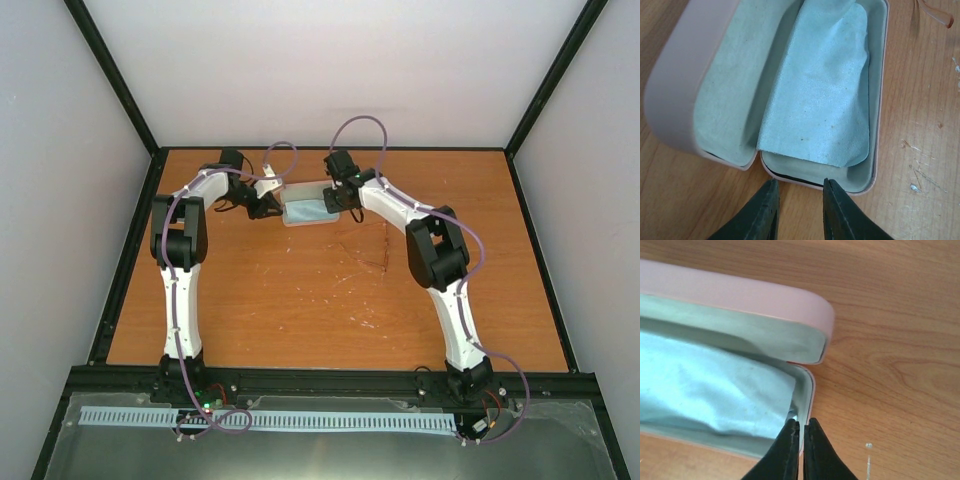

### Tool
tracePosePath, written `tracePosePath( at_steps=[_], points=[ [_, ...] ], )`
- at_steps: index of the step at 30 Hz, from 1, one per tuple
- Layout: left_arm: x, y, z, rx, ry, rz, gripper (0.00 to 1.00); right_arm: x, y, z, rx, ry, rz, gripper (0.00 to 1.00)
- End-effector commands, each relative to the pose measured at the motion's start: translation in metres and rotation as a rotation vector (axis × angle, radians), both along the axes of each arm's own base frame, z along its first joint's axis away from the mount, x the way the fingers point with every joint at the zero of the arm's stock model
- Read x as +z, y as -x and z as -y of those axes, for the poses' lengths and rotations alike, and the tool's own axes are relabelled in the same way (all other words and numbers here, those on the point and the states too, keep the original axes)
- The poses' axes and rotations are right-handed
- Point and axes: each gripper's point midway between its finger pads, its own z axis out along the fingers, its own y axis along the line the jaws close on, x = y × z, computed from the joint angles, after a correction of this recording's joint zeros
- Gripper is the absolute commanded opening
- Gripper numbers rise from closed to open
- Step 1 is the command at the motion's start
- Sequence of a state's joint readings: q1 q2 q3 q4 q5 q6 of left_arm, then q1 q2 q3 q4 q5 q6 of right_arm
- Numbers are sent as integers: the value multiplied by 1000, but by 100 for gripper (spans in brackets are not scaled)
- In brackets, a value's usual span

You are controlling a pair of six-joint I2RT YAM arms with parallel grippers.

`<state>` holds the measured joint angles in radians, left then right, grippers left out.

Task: Organize the sunglasses
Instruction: Place the glasses cleaning cloth in the sunglasses case.

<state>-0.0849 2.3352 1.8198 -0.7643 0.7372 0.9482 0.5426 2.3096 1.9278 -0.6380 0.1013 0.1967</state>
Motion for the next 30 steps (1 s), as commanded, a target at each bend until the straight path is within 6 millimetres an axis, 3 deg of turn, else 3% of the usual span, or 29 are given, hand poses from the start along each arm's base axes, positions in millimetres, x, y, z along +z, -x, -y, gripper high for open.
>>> tracePosePath(
  at_steps=[1, 11, 30],
  points=[
    [5, 2, 0, -4, 26, -1, 27, 32, 1, -14, 38, -115, 40, 3],
    [5, 4, -1, -3, 22, -1, 26, 5, 4, -42, 115, -189, -78, 3],
    [2, 4, -2, 3, 24, -9, 25, -25, 6, -41, 108, -160, -151, 3]
  ],
)
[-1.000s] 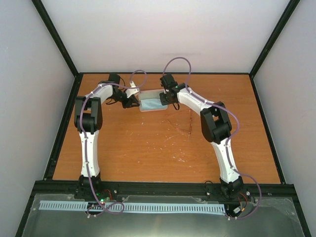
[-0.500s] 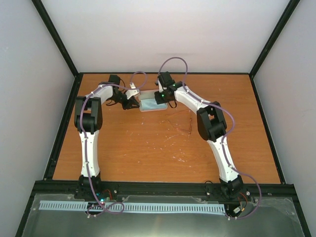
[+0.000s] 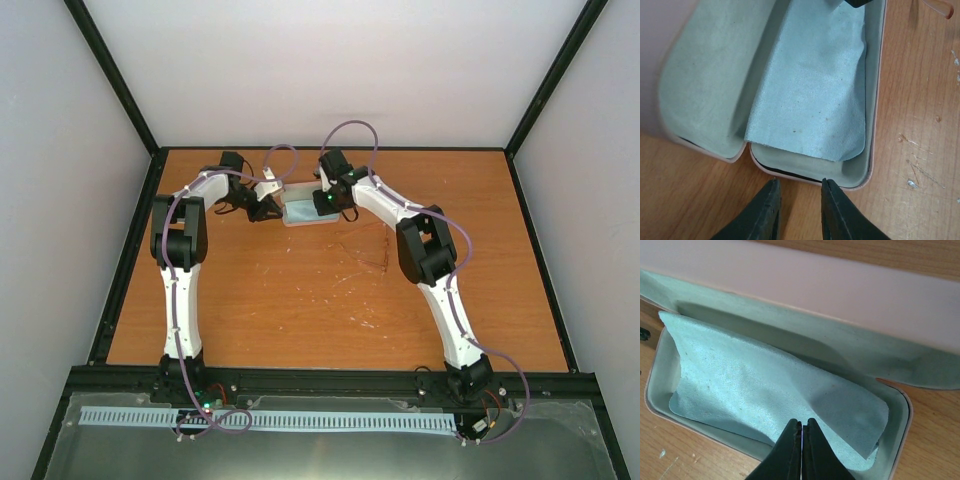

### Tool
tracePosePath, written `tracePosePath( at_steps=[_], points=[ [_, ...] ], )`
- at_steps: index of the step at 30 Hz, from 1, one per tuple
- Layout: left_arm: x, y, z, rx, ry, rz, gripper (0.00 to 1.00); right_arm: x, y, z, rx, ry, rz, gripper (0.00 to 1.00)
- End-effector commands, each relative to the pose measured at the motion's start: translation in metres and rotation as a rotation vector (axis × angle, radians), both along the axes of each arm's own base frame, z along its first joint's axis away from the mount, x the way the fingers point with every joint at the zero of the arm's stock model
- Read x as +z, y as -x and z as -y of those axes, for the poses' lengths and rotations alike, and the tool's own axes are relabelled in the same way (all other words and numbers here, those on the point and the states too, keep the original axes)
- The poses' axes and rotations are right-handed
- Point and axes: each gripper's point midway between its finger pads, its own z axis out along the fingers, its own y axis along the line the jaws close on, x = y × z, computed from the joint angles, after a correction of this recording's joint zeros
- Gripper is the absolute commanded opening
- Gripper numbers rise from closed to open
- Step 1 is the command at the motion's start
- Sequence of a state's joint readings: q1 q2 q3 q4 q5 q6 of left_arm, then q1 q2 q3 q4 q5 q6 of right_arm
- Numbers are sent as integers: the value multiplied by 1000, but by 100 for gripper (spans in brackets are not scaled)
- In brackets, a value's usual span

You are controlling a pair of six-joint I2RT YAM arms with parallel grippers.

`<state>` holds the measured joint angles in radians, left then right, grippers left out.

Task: Organize the sunglasses
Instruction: Place the glasses cleaning cloth in the sunglasses case.

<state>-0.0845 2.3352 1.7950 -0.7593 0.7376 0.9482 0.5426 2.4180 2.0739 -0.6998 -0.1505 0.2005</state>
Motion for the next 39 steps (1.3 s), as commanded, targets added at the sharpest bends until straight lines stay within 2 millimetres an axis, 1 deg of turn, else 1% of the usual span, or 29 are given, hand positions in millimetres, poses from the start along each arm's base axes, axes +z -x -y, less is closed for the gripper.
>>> tracePosePath(
  at_steps=[1, 2, 4, 8, 14, 18, 24, 27, 30, 32, 33, 34, 35, 38, 39],
  points=[
    [10, -2, -1, 4, 25, 11, 25, -15, -3, 4, -17, 21, -26, 3],
    [9, -2, -1, 5, 25, 9, 25, -20, -3, 4, -17, 27, -36, 3],
    [10, -2, -3, 7, 25, 8, 25, -24, -4, 4, -20, 34, -43, 3],
    [8, -2, -4, 11, 25, 5, 25, -27, -10, 8, -40, 57, -33, 3],
    [9, -3, -4, 13, 27, 6, 25, -23, -20, 22, -95, 118, 16, 3],
    [10, -3, -5, 14, 29, 3, 25, -16, -26, 24, -111, 126, 53, 3],
    [10, -1, -4, 15, 29, 0, 25, -22, -25, 22, -108, 122, 39, 3],
    [12, -1, -5, 14, 30, 0, 25, -15, -21, 21, -101, 104, 36, 4],
    [17, -1, -4, 11, 33, 5, 25, 9, -15, 23, -103, 68, 67, 8],
    [19, -1, -4, 12, 33, 9, 26, 34, -10, 27, -119, 43, 104, 11],
    [21, -1, -4, 13, 32, 13, 26, 46, -6, 31, -129, 39, 121, 15],
    [22, -1, -5, 16, 31, 14, 26, 59, -2, 37, -144, 39, 134, 22],
    [25, -2, -5, 19, 29, 18, 26, 79, 3, 44, -162, 38, 162, 28],
    [34, -4, -8, 37, 38, 37, 26, 111, 18, 66, -215, 53, 214, 33],
    [38, -5, -10, 46, 43, 45, 27, 121, 24, 74, -236, 57, 236, 37]
  ],
)
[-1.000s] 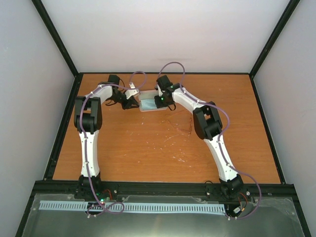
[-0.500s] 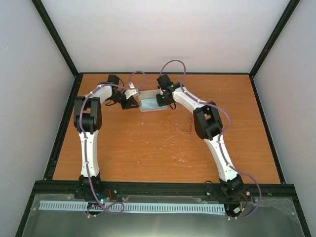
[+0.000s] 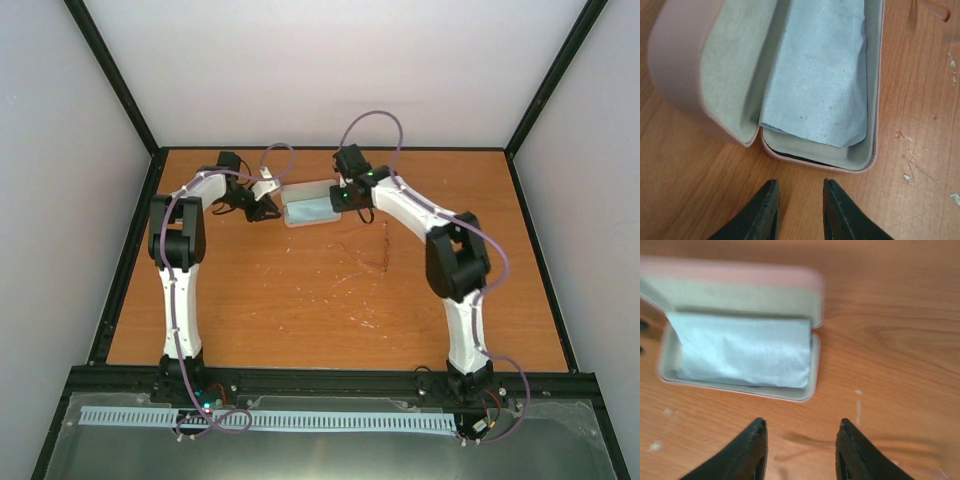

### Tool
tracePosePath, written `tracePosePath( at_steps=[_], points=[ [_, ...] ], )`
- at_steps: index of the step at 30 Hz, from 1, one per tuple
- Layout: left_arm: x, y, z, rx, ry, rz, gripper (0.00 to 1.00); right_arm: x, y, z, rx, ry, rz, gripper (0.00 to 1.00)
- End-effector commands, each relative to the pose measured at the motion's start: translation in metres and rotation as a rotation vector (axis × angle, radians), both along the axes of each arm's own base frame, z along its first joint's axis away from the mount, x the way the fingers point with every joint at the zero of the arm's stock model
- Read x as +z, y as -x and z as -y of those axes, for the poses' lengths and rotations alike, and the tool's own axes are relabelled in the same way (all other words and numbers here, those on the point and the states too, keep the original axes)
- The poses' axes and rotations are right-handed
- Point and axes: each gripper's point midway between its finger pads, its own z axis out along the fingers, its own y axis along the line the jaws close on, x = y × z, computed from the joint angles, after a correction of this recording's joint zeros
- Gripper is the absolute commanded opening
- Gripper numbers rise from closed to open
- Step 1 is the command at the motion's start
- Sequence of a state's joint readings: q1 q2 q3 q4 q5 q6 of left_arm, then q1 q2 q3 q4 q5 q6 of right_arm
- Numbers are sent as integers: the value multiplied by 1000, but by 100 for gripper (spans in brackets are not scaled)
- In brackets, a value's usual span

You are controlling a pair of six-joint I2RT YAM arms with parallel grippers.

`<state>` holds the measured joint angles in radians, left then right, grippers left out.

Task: Organize the sunglasses
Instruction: Place the glasses cleaning cloth in the sunglasses case, then pick up the sunglasses from the center of the board.

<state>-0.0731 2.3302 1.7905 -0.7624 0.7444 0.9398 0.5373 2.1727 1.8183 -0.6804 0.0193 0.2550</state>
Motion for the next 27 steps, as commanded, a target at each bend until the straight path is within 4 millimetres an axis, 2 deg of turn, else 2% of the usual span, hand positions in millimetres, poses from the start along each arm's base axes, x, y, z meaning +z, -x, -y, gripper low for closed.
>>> tracePosePath(
  at_steps=[1, 3, 5, 7, 9, 12, 15, 18, 21, 27],
  points=[
    [40, -6, -7, 38, 38, 62, 28, 88, 7, 31, -112, -27, 190, 44],
    [47, -7, -10, 51, 37, 78, 30, 100, 18, 45, -151, -18, 205, 54],
    [54, -7, -11, 57, 36, 91, 30, 98, 31, 60, -202, 0, 183, 57],
    [62, -7, -12, 59, 37, 103, 30, 81, 48, 77, -255, 35, 103, 57],
    [71, -7, -12, 59, 41, 120, 30, 51, 73, 97, -309, 98, -27, 57],
    [82, -6, -12, 58, 42, 142, 29, 16, 108, 117, -349, 171, -190, 57],
    [89, -3, -12, 56, 40, 164, 29, 3, 130, 127, -371, 190, -261, 57],
    [93, 1, -11, 54, 43, 167, 29, 1, 139, 133, -409, 166, -279, 55],
    [95, 2, -10, 54, 48, 169, 29, -11, 143, 138, -435, 154, -322, 54],
    [98, 0, -10, 52, 54, 176, 28, -33, 127, 129, -433, 128, -344, 49]
  ],
)
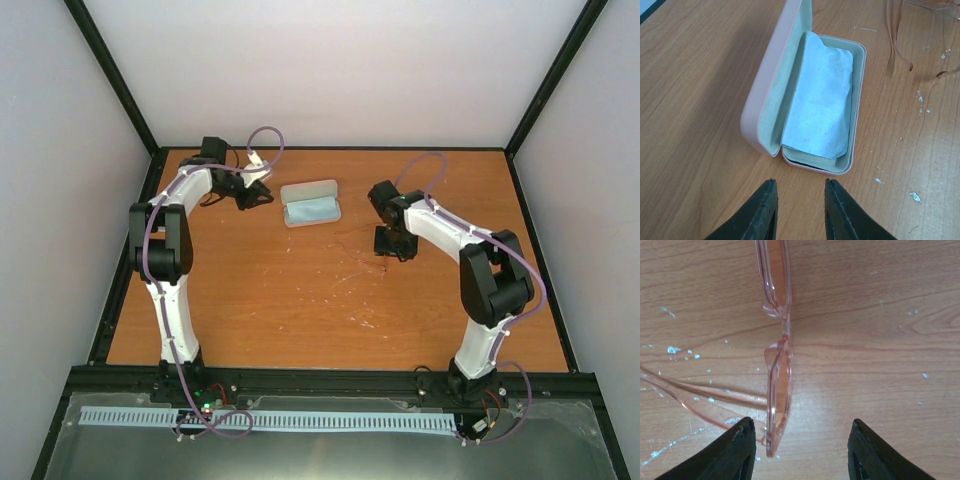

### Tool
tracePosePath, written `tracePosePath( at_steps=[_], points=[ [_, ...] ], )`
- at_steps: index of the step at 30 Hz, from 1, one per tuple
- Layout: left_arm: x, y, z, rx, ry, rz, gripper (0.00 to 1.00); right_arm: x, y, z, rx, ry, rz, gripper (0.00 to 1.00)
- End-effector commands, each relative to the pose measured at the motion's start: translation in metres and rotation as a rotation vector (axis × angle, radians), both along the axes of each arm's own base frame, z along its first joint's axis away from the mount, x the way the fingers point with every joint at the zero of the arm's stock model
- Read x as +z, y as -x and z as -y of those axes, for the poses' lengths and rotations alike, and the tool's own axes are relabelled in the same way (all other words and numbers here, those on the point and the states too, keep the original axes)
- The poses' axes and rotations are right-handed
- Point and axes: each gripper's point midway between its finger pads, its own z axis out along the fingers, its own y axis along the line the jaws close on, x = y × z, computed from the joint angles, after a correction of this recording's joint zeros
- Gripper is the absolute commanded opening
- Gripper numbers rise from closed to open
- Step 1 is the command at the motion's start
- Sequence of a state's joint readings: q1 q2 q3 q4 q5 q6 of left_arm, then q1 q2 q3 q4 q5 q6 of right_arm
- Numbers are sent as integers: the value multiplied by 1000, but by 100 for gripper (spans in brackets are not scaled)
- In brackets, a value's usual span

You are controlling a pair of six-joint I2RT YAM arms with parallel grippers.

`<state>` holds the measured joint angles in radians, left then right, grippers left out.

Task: Organize the sunglasses
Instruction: Pick up the sunglasses from the center of the board.

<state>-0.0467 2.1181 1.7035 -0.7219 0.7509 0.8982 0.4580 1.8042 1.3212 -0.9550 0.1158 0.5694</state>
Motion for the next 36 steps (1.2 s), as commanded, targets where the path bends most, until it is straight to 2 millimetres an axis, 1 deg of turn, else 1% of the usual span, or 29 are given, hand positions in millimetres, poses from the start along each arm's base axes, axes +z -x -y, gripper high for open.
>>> tracePosePath(
  at_steps=[1, 8, 11, 14, 17, 21, 23, 25, 27, 29, 31, 33, 34, 35, 36],
  points=[
    [22, -3, 3, -1, 27, 41, 29, -12, -17, -8, -34, -39, 2, 49],
    [20, -5, 1, 4, 17, 40, 28, -22, -40, -13, -37, -43, -10, 49],
    [18, -6, -1, 10, 13, 37, 28, -29, -44, -11, -34, -24, -21, 44],
    [17, -6, -1, 14, 8, 35, 28, -38, -45, -8, -25, -7, -48, 38],
    [17, -6, -2, 16, 8, 34, 28, -41, -45, -3, -18, 15, -61, 29],
    [17, -6, -1, 14, 12, 33, 28, -43, -46, 0, -17, 31, -62, 24],
    [17, -7, -1, 12, 15, 34, 28, -46, -46, 2, -16, 35, -69, 17],
    [20, -7, 0, 9, 19, 39, 28, -48, -47, 2, -12, 39, -71, 5],
    [22, -6, 2, 1, 30, 37, 28, -48, -50, 1, -9, 38, -64, 3],
    [26, -1, 6, -19, 47, 30, 28, -45, -53, 0, -1, 32, -54, 3],
    [35, 6, 13, -53, 83, 14, 28, -35, -58, -3, 9, 17, -28, 3],
    [51, 17, 23, -103, 140, 3, 28, -19, -66, -9, 30, -20, 24, 3],
    [59, 23, 28, -130, 171, -7, 26, -8, -69, -15, 46, -57, 59, 3],
    [71, 28, 35, -160, 202, -7, 23, 5, -74, -24, 70, -109, 106, 3],
    [82, 34, 41, -190, 232, -10, 20, 19, -77, -37, 102, -191, 152, 3]
  ],
)
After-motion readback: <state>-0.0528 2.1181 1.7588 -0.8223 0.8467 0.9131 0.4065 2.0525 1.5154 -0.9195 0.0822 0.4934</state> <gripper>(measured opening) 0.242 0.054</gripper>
